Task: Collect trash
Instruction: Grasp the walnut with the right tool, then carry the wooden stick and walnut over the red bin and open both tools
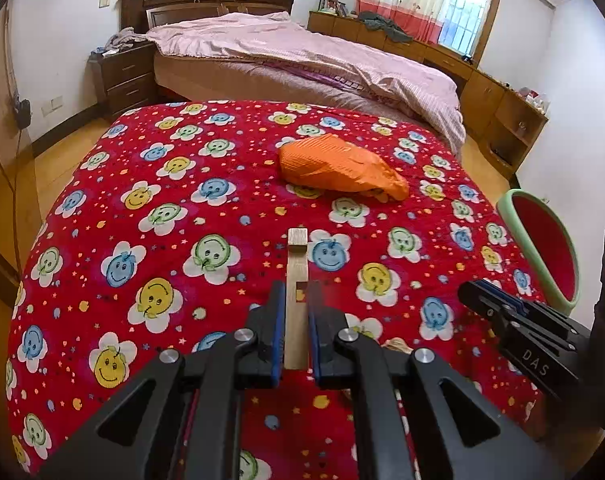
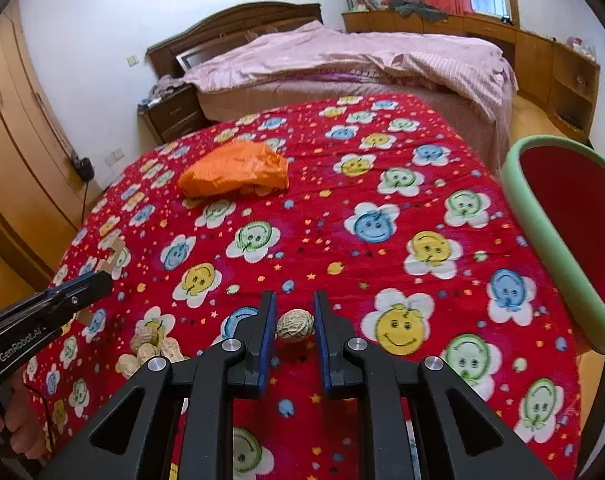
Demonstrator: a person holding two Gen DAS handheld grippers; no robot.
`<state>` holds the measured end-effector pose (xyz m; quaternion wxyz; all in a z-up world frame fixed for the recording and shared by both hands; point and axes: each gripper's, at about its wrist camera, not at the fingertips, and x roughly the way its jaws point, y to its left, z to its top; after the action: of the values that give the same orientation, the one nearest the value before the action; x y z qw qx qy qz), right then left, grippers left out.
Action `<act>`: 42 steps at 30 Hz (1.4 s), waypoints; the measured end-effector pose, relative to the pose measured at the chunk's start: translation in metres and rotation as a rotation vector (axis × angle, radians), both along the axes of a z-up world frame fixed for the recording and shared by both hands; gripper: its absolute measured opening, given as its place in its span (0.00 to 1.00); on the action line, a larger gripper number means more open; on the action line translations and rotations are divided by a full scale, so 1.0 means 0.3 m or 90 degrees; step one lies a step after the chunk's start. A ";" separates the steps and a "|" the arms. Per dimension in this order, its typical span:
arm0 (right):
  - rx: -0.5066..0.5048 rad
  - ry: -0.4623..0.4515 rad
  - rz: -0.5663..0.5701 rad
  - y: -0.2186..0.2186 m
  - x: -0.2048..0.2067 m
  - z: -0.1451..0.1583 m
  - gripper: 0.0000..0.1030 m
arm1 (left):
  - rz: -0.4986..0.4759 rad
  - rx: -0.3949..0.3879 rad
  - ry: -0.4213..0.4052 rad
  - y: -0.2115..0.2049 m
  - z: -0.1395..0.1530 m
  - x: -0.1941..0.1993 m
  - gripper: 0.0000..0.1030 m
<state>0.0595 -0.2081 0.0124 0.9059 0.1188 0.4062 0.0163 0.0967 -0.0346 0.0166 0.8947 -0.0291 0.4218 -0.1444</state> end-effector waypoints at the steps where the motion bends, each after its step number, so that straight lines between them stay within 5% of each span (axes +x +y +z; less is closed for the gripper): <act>1: 0.002 -0.003 -0.002 -0.004 -0.008 0.007 0.18 | -0.002 -0.003 -0.002 -0.003 0.006 -0.005 0.09; 18: 0.001 -0.093 -0.049 -0.112 -0.178 0.183 0.18 | -0.067 -0.035 -0.045 -0.111 0.129 -0.094 0.09; 42: -0.036 -0.148 -0.202 -0.480 -0.321 0.313 0.18 | -0.213 -0.059 -0.081 -0.513 0.254 -0.118 0.09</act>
<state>-0.0367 -0.3521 0.1063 0.9408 0.1529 0.2755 -0.1248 0.0613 -0.1884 0.0929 0.8807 0.0092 0.3565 -0.3118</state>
